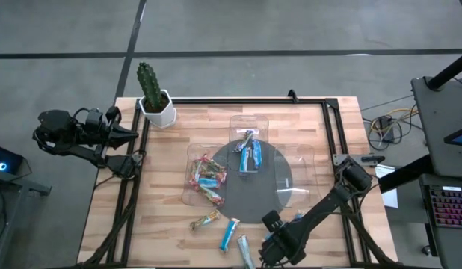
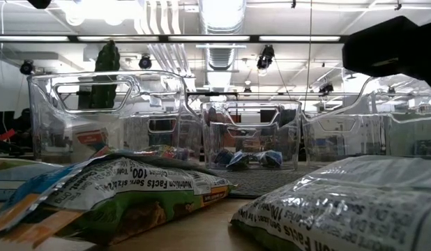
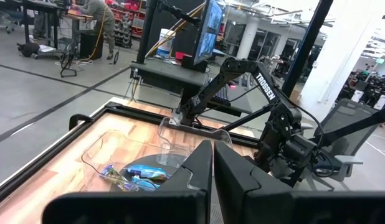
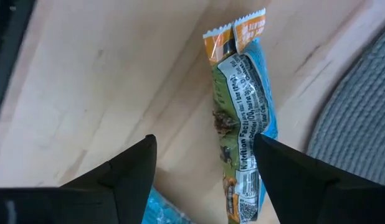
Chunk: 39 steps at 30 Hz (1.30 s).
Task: Pick and place Granola Bars by type
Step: Put the yellow granola bar into the right transparent bin
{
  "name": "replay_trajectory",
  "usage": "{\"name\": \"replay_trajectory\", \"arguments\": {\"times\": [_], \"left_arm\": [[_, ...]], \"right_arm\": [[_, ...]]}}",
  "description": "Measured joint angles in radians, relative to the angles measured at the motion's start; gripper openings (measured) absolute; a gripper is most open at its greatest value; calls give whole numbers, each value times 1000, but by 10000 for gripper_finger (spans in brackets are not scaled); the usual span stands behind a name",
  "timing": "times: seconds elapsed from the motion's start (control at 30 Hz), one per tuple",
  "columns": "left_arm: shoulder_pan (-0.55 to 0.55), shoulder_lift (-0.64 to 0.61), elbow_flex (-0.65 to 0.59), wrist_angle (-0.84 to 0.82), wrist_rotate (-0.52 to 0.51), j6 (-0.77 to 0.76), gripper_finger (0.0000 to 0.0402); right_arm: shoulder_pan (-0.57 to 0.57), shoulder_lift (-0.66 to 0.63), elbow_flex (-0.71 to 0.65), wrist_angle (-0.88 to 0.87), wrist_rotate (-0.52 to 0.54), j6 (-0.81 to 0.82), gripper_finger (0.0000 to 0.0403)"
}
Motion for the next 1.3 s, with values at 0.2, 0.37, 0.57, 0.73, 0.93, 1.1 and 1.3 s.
{"name": "replay_trajectory", "arguments": {"times": [0.2,0.37,0.57,0.73,0.93,1.1,1.3], "left_arm": [[0,0,0,0,-5,0,0],[0,0,0,0,-5,-17,0],[0,0,0,0,-4,-17,0],[0,0,0,0,-4,-26,0],[0,0,0,0,-4,-42,0],[0,0,0,0,-4,-42,0],[0,0,0,0,-3,-44,0]], "right_arm": [[-10,0,-10,45,9,-2,250],[-13,8,-15,64,13,5,246],[-14,30,-15,70,16,5,246],[-14,40,-15,72,13,8,242],[-13,40,-16,74,16,8,203],[-13,40,-16,74,23,8,140],[-15,35,-17,70,27,8,61]]}}
